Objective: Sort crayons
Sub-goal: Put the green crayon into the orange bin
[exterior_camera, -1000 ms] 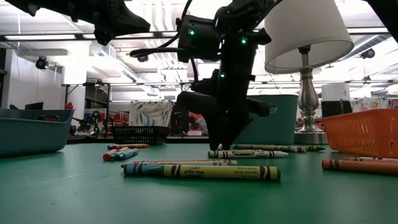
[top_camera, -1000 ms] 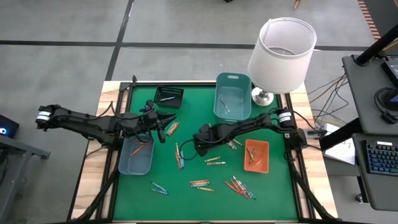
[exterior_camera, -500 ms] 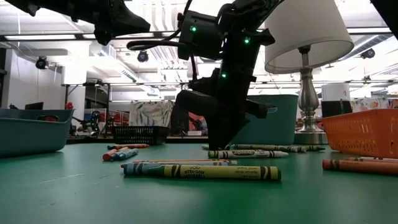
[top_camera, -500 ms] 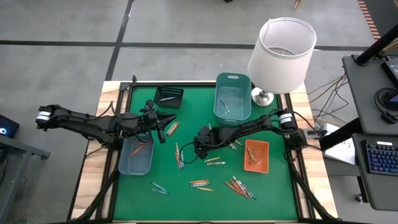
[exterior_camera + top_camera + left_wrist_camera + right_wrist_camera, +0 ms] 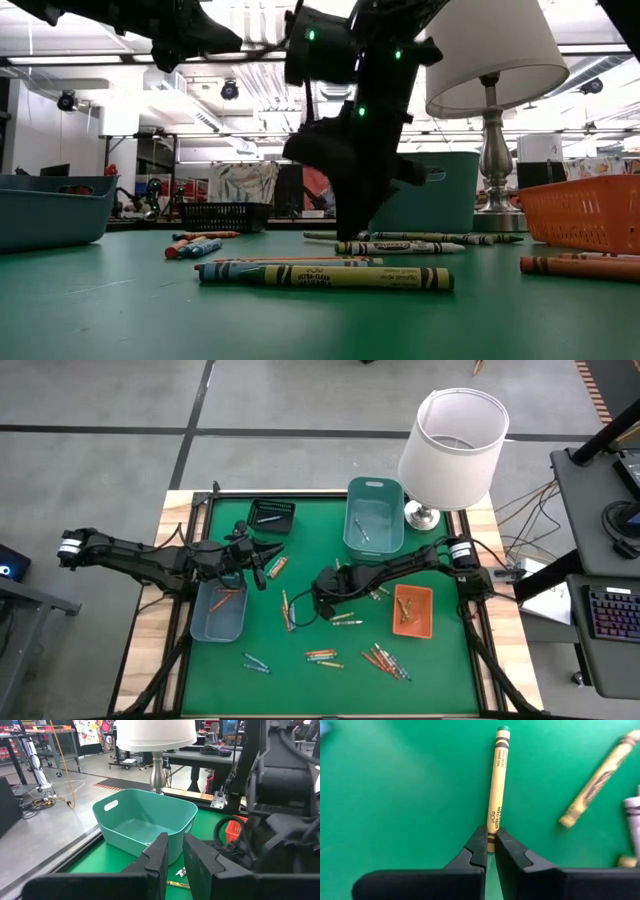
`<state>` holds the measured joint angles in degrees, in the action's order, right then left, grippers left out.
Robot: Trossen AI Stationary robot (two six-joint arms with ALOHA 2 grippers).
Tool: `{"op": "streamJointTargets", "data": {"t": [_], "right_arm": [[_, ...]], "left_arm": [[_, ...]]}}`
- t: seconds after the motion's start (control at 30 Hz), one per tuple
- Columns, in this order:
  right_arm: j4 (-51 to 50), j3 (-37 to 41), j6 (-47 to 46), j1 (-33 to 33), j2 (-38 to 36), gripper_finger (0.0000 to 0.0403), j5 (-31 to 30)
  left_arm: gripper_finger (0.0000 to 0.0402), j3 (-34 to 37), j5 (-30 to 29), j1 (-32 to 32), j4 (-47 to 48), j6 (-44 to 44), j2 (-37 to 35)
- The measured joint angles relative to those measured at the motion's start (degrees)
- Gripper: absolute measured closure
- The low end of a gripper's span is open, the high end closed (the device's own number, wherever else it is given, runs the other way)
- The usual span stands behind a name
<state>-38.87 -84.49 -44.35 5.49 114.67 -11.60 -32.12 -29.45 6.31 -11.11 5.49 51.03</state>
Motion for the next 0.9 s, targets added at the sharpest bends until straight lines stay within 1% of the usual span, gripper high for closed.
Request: {"op": "streamJointTargets", "data": {"t": [0.1, 0.27, 0.53, 0.73, 0.9], "right_arm": [[0.0, -0.2, 2.0, 0.2, -2.5, 0.039, 1.2], [-1.6, -0.3, 6.1, 1.4, -7.5, 0.039, 1.5], [-7.9, -0.1, 9.8, 5.4, -17.6, 0.039, 1.2], [-16.5, 1.4, 7.7, 9.1, -24.2, 0.039, 1.2], [-23.2, 4.9, 0.2, 12.9, -28.7, 0.039, 1.0]], "left_arm": [[0.0361, 0.0, 0.0, 0.0, 0.0, 0.9, 0.0], [0.0361, 0.0, 0.0, 0.0, 0.1, 2.6, 0.0], [0.0361, 0.0, 0.0, 0.1, 0.0, 5.0, 0.0], [0.0361, 0.0, 0.0, 0.3, 0.0, 6.3, 0.0], [0.0361, 0.0, 0.1, 0.4, 0.0, 6.7, 0.0]]}}
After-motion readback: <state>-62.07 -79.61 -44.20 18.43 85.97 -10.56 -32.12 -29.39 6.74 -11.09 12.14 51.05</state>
